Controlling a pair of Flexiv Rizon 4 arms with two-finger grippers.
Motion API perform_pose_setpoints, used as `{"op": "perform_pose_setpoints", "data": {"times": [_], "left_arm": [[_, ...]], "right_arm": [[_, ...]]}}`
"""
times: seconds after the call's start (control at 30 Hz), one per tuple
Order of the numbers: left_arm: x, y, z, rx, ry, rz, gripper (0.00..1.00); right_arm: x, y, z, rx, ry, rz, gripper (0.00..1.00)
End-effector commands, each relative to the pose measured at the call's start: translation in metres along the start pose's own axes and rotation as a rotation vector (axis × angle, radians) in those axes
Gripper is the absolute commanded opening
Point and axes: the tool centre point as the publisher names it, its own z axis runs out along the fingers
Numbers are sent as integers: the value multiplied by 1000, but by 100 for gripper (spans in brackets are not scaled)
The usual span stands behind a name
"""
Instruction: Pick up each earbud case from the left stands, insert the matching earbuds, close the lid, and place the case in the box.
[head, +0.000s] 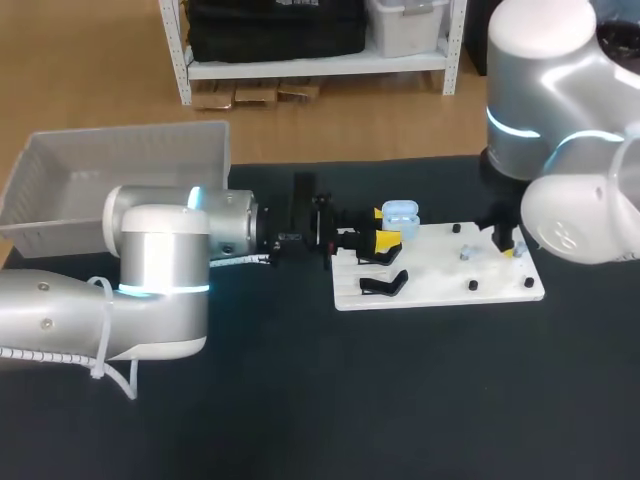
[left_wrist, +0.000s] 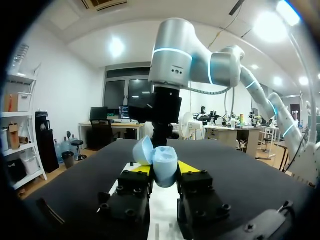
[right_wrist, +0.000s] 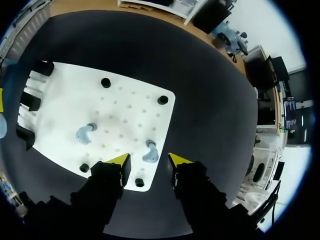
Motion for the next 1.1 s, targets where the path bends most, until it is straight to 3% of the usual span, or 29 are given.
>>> {"op": "perform_pose_setpoints", "data": {"times": [0.03,0.77,1.0,1.1], "left_arm": [[2,0,0,-3,-6,4,0],[2,0,0,-3,-6,4,0],[2,0,0,-3,-6,4,0],[2,0,0,-3,-6,4,0]], "right_arm": [[2,1,3,16,-15,6,43],[-3,1,11,24,-28,11,31],[-2,2,12,20,-27,12,20],[-2,2,12,22,-27,11,6]]}}
